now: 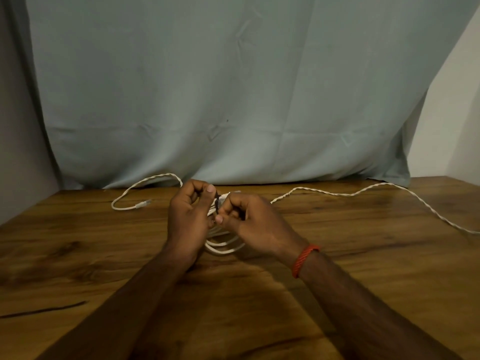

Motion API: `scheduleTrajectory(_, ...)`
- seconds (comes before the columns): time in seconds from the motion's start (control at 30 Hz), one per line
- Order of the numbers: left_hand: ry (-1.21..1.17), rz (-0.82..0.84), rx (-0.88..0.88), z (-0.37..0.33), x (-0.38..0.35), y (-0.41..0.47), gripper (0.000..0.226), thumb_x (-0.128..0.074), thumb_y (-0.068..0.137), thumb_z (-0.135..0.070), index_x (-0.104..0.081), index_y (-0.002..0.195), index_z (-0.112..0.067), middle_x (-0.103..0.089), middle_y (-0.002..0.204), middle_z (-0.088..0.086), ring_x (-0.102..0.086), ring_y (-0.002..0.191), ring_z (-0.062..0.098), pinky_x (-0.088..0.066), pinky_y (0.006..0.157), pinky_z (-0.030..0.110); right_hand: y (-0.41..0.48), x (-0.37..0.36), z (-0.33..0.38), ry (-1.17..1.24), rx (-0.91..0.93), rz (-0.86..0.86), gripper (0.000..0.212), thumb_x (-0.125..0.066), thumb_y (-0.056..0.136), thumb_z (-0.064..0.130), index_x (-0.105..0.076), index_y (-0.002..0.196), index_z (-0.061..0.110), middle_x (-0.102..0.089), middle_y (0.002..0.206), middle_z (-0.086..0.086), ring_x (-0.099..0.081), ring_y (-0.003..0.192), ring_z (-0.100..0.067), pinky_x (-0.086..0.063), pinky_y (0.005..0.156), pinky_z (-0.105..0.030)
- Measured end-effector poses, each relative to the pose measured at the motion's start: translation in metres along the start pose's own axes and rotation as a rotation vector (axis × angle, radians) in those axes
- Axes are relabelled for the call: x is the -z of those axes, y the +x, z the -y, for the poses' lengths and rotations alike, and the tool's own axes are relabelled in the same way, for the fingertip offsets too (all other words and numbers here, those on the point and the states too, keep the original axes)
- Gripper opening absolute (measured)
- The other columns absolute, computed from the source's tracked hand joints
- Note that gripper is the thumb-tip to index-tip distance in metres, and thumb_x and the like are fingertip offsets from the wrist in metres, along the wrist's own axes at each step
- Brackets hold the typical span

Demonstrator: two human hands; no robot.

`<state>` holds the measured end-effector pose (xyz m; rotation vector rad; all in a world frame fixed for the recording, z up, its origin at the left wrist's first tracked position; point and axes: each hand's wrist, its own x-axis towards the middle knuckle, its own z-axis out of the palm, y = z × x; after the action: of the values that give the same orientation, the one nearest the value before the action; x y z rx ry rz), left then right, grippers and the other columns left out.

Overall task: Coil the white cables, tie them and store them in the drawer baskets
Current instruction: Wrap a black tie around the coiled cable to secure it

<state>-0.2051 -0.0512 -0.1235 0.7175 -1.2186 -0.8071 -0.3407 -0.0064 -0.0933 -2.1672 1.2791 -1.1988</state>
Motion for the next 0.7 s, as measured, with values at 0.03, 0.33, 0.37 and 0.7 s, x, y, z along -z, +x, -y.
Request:
scheduleTrajectory(0.03, -0.014, 0.005, 0.009, -0.001, -0.001, 0.000, 0.017, -0.058, 0.101, -0.014, -0.061, 0.084, -0.018, -0.065, 0.082, 0.000, -0.060, 0.070, 0.011, -0.045, 0.048, 0.021, -0.001, -0.001, 0.000, -0.009, 0.009, 0.009, 0.014, -0.072, 0.089, 0.015, -0.066, 0.077, 0.011, -0.050, 0.062, 0.009, -0.043, 0.057, -0.003, -0.035, 0.056, -0.016)
scheduleTrajectory(0.33, 0.060, -0.117, 0.003, 0.000, -0.001, 0.004, 0.021, -0.054, 0.095, -0.038, -0.061, 0.075, -0.036, -0.057, 0.069, -0.012, -0.050, 0.067, 0.016, -0.041, 0.065, 0.043, 0.001, 0.008, 0.001, -0.055, 0.061, 0.107, 0.016, -0.071, 0.089, 0.014, -0.062, 0.076, 0.016, -0.055, 0.068, 0.008, -0.048, 0.064, -0.002, -0.038, 0.062, -0.019)
scheduleTrajectory(0.37, 0.058, -0.120, 0.010, -0.002, -0.002, 0.004, 0.022, -0.055, 0.098, -0.034, -0.060, 0.076, -0.033, -0.056, 0.069, -0.010, -0.050, 0.066, 0.016, -0.040, 0.063, 0.041, 0.001, 0.009, 0.001, -0.066, 0.069, 0.111, 0.014, -0.071, 0.089, 0.015, -0.063, 0.077, 0.014, -0.057, 0.070, 0.006, -0.048, 0.064, -0.002, -0.039, 0.062, -0.020)
scheduleTrajectory(0.7, -0.063, -0.069, 0.199, -0.012, -0.004, 0.001, 0.025, -0.051, 0.103, -0.020, -0.058, 0.079, -0.020, -0.058, 0.056, -0.014, -0.050, 0.051, 0.004, -0.033, 0.042, 0.017, 0.003, 0.005, -0.012, -0.300, 0.195, -0.208, 0.008, -0.075, 0.086, 0.029, -0.074, 0.092, 0.023, -0.048, 0.094, 0.006, -0.049, 0.089, -0.008, -0.042, 0.075, -0.022)
